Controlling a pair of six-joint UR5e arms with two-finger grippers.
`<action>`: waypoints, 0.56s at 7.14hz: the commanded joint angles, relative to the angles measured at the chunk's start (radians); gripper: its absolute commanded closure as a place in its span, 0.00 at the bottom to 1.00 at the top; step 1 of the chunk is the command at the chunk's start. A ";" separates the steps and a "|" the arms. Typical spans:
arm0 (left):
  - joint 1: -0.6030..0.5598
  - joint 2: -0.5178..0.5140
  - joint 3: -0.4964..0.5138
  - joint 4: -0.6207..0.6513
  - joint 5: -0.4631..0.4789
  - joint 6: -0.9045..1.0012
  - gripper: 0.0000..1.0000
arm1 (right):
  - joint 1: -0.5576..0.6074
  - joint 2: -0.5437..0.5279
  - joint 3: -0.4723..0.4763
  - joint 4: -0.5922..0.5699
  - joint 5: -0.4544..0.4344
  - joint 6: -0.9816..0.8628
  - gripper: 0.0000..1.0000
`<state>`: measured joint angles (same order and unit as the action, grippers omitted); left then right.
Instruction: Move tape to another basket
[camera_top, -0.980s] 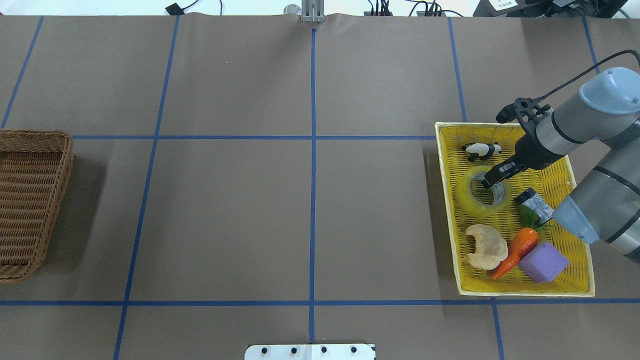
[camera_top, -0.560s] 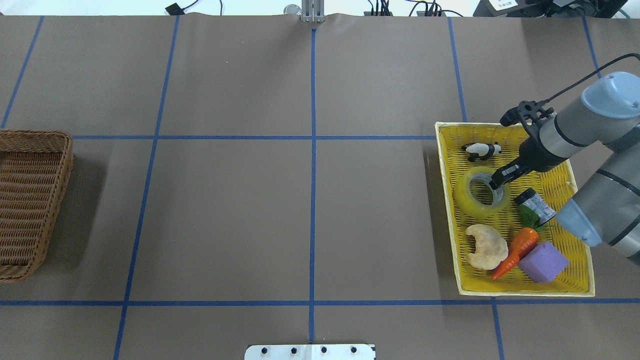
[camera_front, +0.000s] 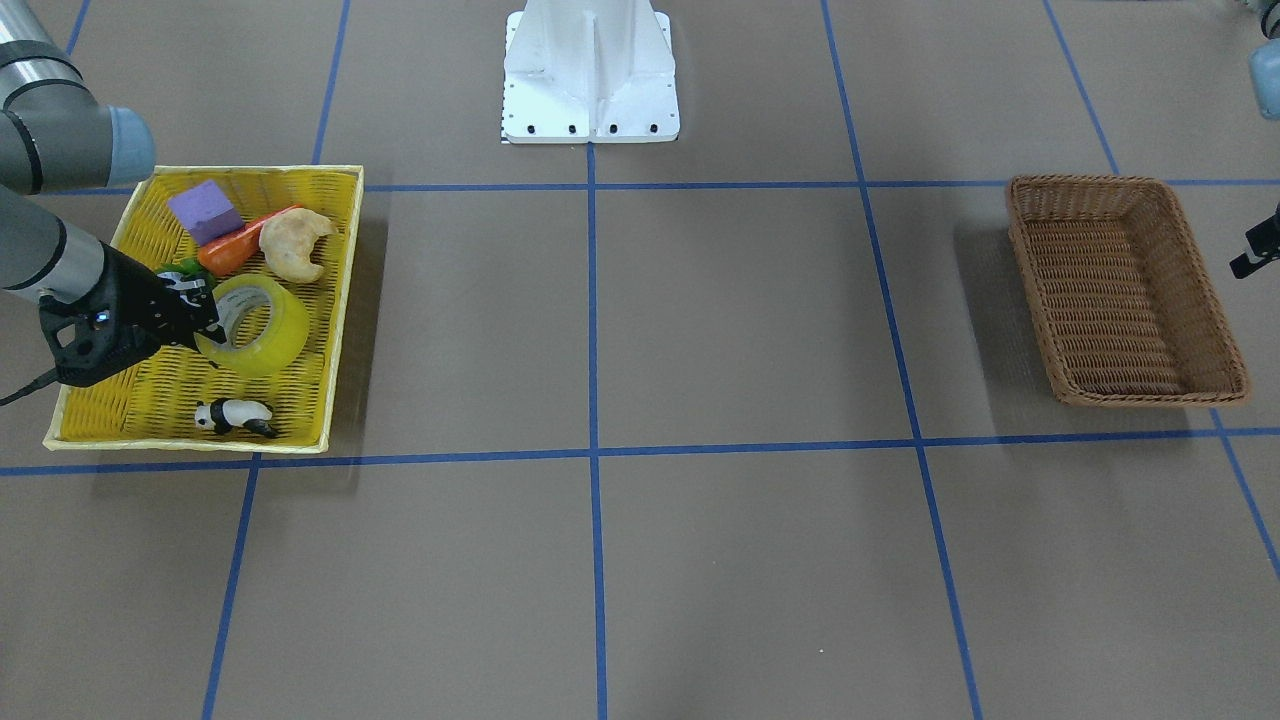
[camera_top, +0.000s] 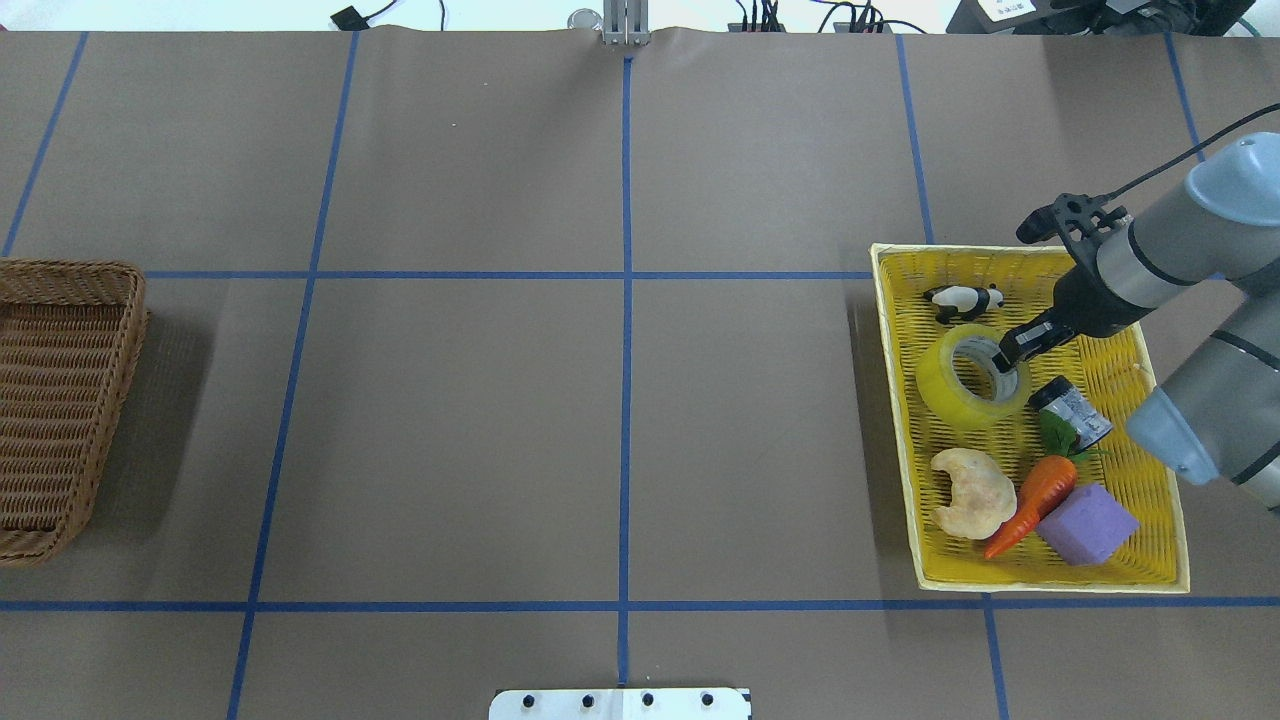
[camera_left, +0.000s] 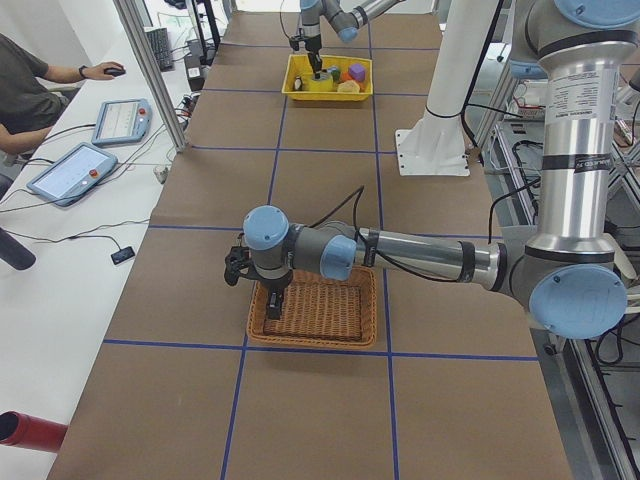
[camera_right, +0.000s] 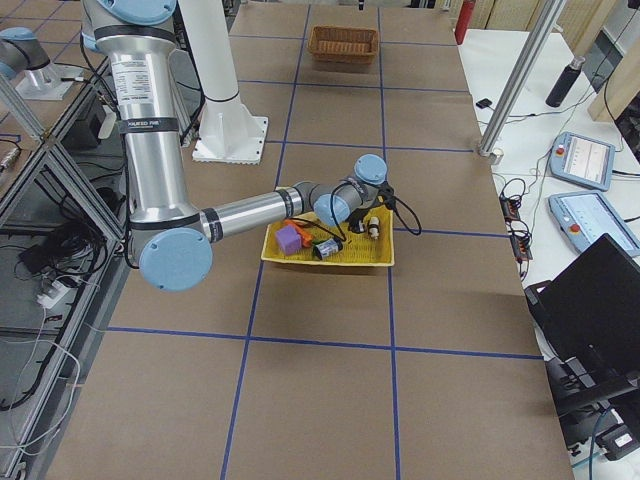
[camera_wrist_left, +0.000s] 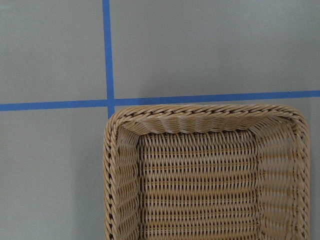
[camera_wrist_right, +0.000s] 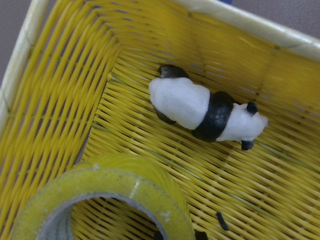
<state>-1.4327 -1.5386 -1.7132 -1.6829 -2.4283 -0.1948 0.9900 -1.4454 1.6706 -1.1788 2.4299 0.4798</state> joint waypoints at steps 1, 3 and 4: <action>0.000 -0.003 -0.022 -0.001 -0.129 -0.002 0.02 | 0.090 0.049 0.007 0.001 0.194 0.117 1.00; 0.008 -0.023 -0.029 -0.106 -0.225 0.002 0.02 | 0.087 0.114 -0.006 -0.002 0.373 0.225 1.00; 0.050 -0.025 -0.028 -0.183 -0.291 -0.076 0.02 | 0.088 0.150 0.001 -0.001 0.476 0.258 1.00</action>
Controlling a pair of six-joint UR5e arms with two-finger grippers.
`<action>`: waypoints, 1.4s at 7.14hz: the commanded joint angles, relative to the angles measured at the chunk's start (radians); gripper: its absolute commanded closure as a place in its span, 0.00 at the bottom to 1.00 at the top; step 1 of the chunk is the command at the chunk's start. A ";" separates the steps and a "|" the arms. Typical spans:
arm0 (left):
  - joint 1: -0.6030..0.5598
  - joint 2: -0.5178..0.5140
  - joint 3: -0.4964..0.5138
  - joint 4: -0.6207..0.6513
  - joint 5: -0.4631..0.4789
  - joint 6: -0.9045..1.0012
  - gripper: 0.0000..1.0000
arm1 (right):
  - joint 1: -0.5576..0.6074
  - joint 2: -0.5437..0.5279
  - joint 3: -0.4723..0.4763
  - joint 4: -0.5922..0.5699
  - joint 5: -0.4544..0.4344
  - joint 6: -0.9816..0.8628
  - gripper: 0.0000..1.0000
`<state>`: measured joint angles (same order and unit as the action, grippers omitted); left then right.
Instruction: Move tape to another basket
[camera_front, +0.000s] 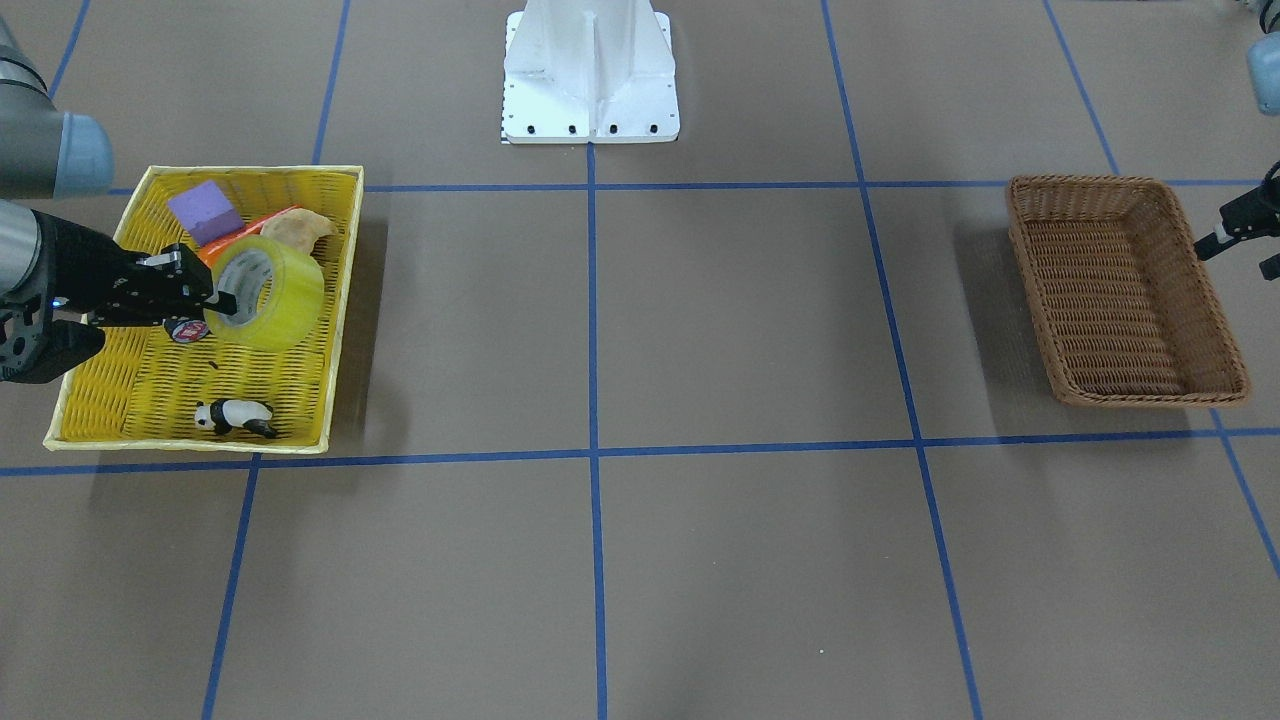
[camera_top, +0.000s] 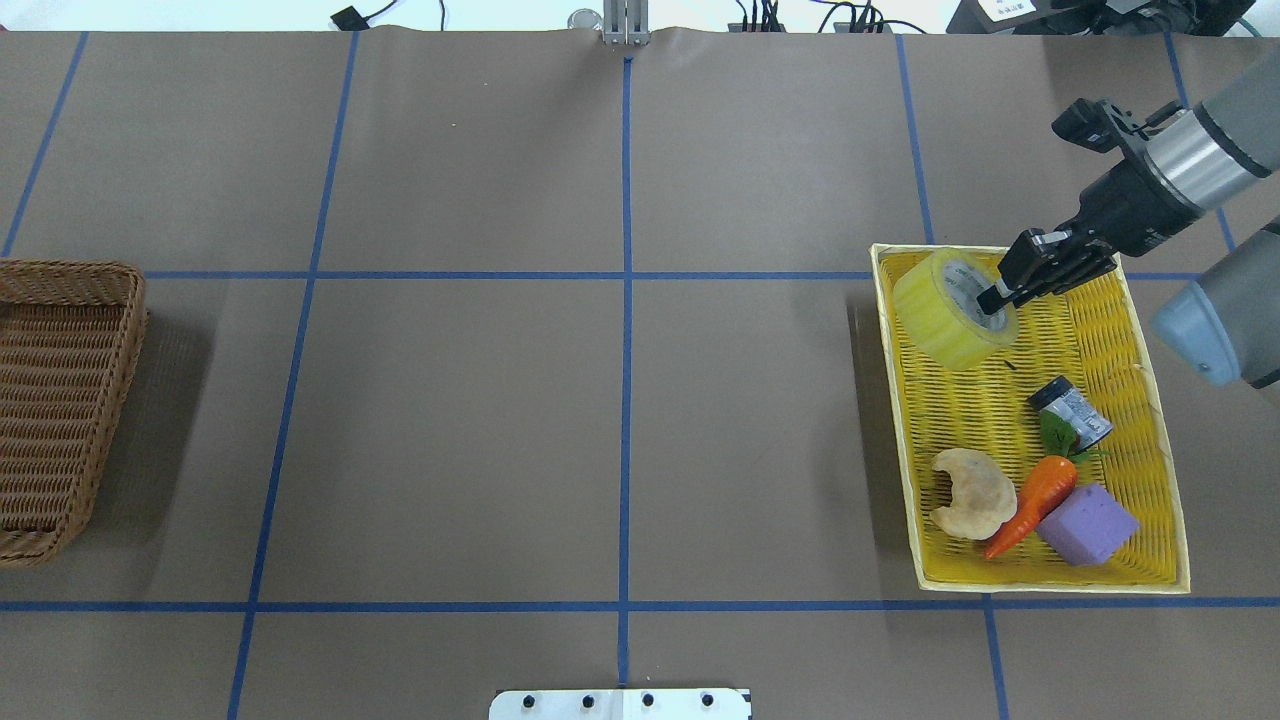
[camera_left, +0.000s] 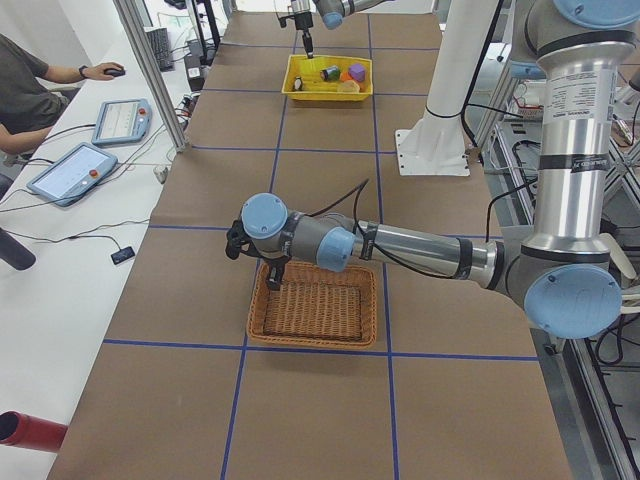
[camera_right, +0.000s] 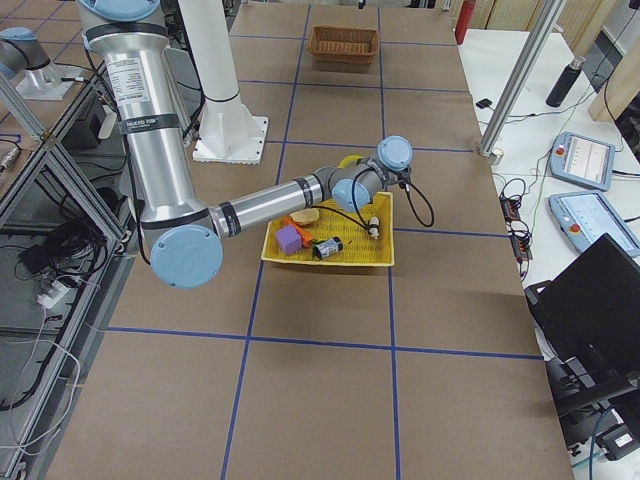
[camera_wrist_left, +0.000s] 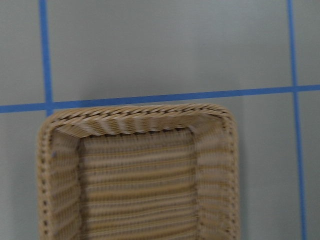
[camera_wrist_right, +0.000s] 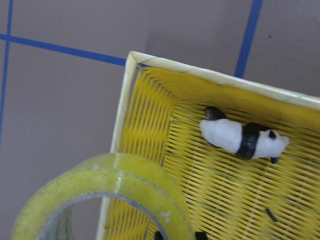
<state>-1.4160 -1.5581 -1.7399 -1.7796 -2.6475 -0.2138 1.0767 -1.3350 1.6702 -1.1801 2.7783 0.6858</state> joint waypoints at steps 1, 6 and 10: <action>0.073 -0.049 -0.001 -0.137 -0.133 -0.185 0.02 | -0.001 0.080 -0.016 -0.003 0.218 0.051 1.00; 0.308 -0.440 -0.013 -0.311 -0.140 -0.872 0.02 | -0.003 0.204 -0.166 -0.016 0.595 -0.015 1.00; 0.433 -0.514 0.072 -0.743 0.162 -1.261 0.02 | -0.003 0.270 -0.234 -0.331 0.768 -0.393 1.00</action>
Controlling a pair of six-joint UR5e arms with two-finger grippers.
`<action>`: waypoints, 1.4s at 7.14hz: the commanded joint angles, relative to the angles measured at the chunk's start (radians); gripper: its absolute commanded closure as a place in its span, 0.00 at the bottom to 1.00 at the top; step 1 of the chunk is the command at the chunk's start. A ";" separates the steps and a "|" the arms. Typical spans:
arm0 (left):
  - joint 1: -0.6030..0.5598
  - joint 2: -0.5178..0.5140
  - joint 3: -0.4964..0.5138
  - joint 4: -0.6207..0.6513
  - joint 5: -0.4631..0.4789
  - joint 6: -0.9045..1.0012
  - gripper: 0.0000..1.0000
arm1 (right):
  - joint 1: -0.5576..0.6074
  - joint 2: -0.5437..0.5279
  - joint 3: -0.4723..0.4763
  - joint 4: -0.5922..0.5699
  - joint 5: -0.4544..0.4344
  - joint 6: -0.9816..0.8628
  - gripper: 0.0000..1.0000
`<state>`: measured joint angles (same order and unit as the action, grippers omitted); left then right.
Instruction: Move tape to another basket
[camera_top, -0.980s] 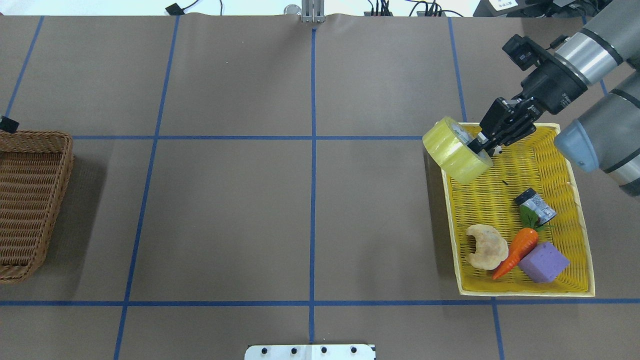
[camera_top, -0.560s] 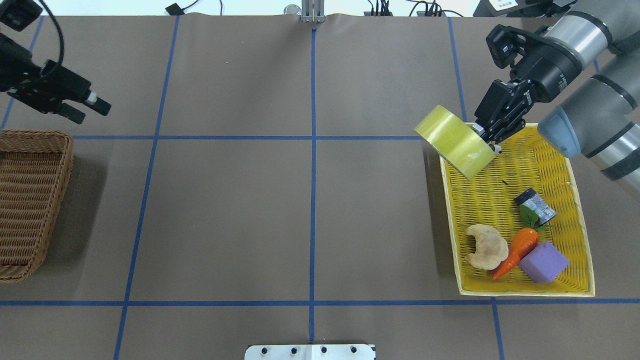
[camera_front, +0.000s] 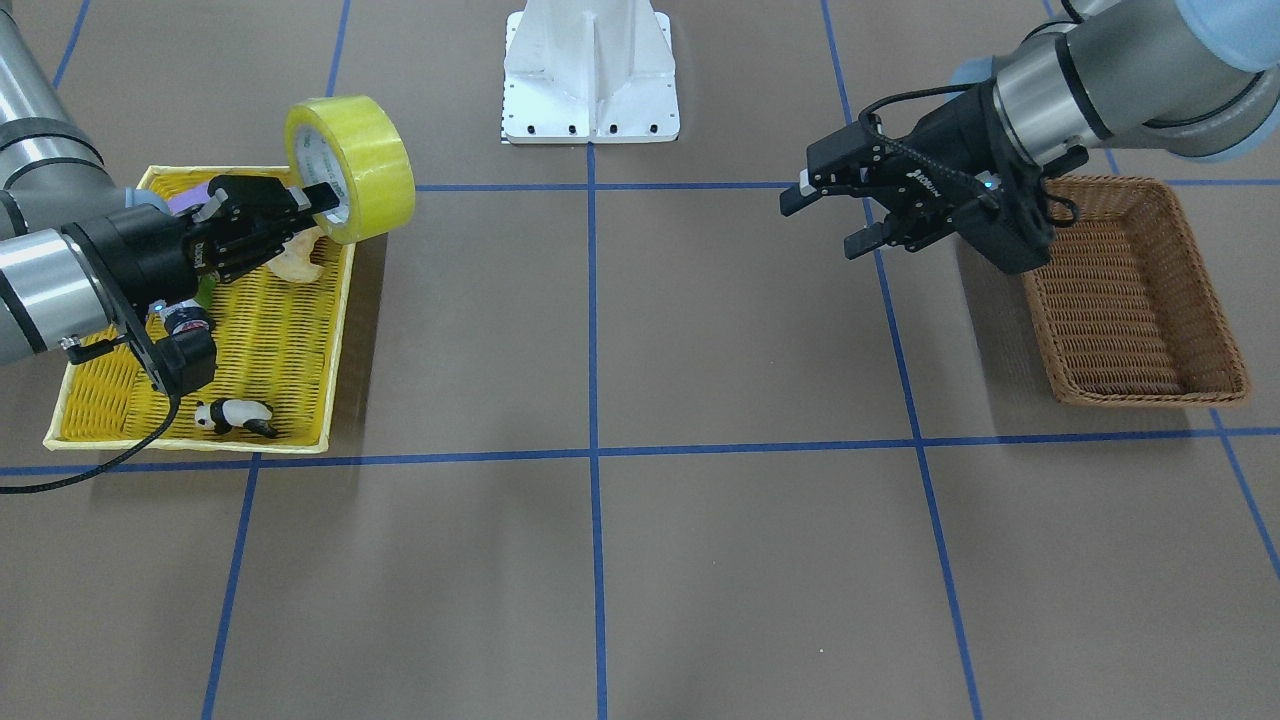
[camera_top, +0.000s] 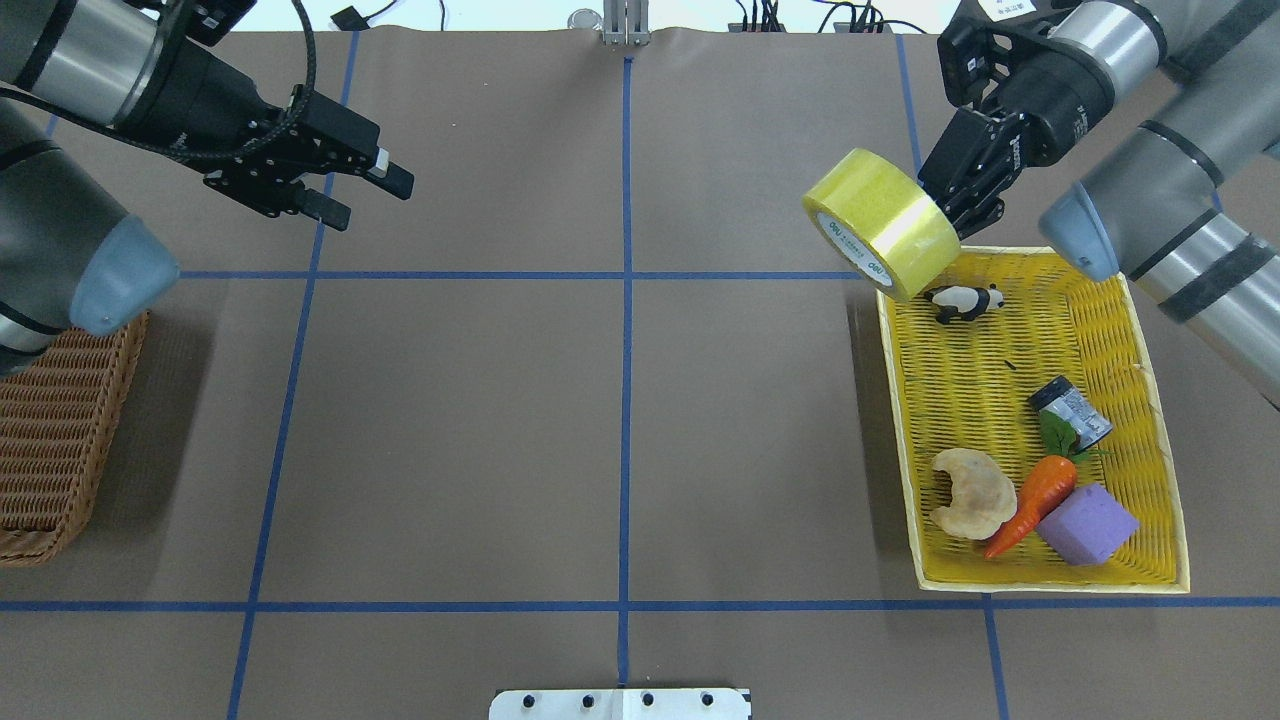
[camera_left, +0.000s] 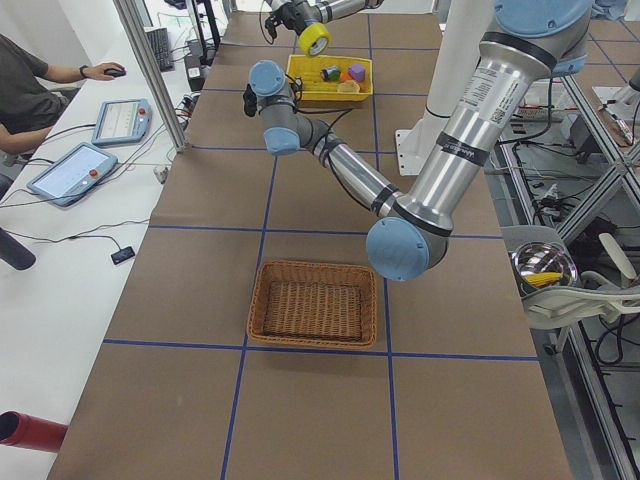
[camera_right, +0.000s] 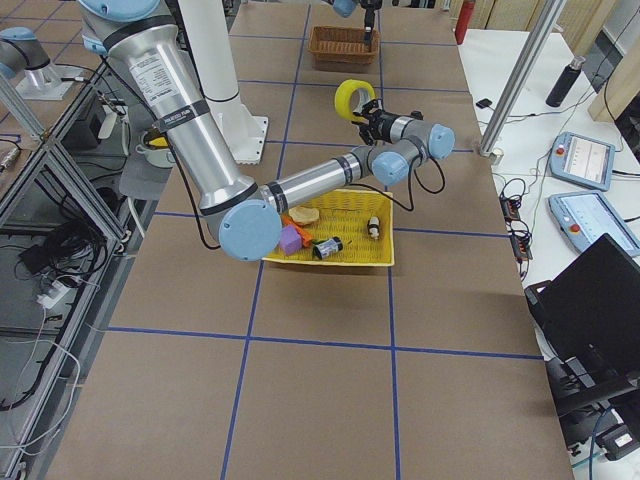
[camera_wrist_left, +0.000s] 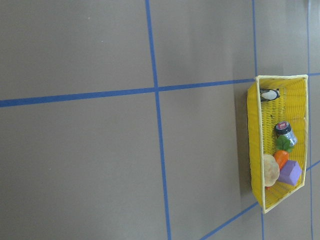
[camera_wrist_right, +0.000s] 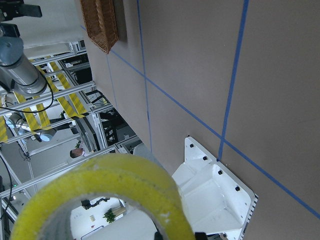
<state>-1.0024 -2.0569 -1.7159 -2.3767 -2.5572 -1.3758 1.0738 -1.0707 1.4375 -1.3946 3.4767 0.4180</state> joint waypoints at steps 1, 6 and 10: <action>0.030 -0.016 0.056 -0.221 0.140 -0.214 0.02 | 0.003 0.006 0.000 -0.221 0.108 -0.227 1.00; 0.179 -0.104 0.109 -0.491 0.540 -0.687 0.02 | -0.031 0.026 0.006 -0.712 0.334 -0.696 1.00; 0.212 -0.157 0.162 -0.538 0.647 -0.727 0.02 | -0.138 0.110 0.020 -1.055 0.486 -1.010 1.00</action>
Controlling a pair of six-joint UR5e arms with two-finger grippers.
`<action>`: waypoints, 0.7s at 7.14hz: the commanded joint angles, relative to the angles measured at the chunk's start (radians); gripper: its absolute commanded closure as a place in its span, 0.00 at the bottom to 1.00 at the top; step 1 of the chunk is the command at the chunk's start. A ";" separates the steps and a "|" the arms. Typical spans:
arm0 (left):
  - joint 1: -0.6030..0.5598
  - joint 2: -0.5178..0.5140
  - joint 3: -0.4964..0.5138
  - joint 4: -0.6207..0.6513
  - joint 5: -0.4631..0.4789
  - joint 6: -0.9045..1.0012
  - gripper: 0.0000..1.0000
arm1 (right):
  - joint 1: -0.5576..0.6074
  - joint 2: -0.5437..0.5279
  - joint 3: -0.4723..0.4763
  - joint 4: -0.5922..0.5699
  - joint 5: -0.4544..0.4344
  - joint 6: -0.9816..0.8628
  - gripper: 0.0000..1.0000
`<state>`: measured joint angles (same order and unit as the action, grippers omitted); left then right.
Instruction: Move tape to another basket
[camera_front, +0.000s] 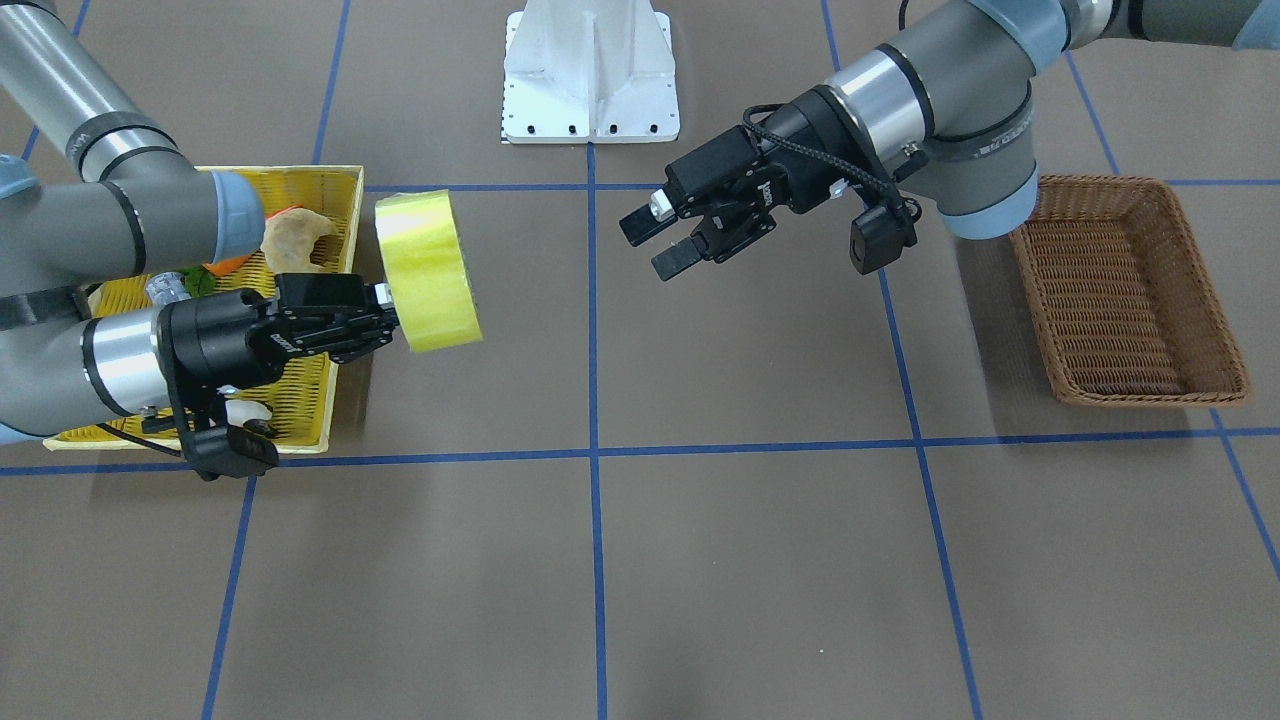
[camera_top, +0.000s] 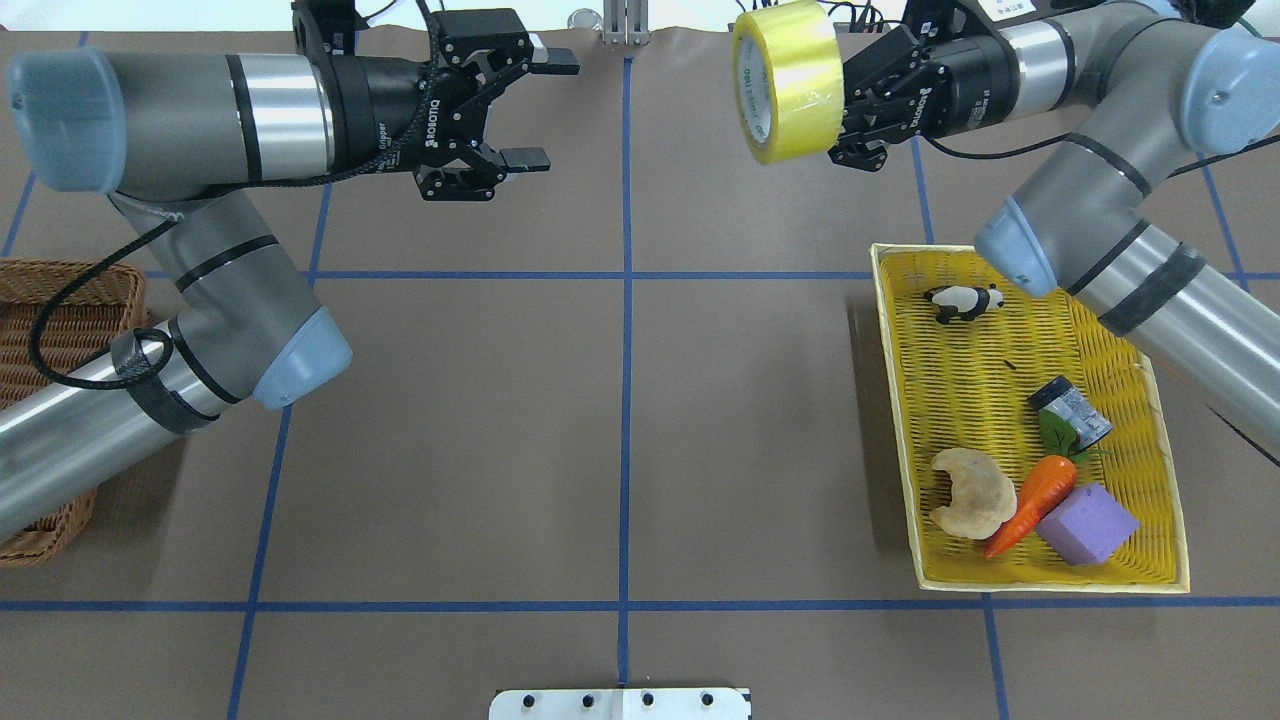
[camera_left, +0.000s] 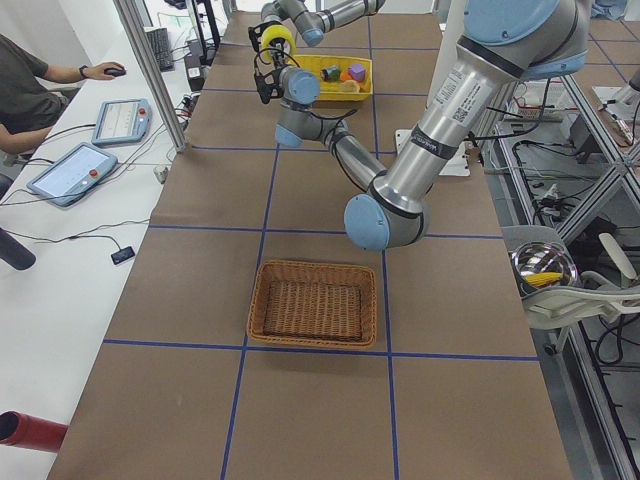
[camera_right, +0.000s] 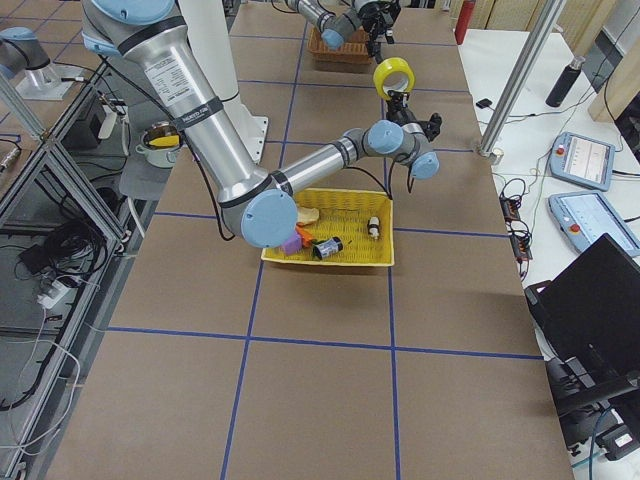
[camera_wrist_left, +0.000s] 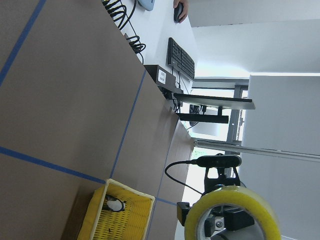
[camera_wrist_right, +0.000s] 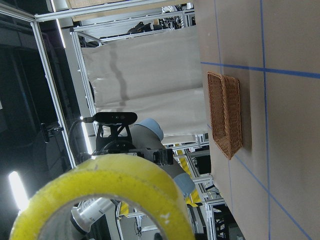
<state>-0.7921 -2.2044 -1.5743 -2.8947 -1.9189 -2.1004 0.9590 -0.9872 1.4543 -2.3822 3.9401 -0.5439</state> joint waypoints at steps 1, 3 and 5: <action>0.004 -0.023 0.075 -0.106 0.011 -0.012 0.02 | -0.040 0.042 0.003 -0.104 0.046 -0.079 1.00; 0.019 -0.035 0.128 -0.239 0.067 -0.119 0.02 | -0.109 0.054 0.006 -0.201 0.111 -0.206 1.00; 0.045 -0.043 0.138 -0.285 0.067 -0.121 0.02 | -0.138 0.058 0.009 -0.201 0.134 -0.205 1.00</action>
<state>-0.7667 -2.2423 -1.4466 -3.1414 -1.8562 -2.2161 0.8438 -0.9325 1.4609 -2.5763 4.0514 -0.7408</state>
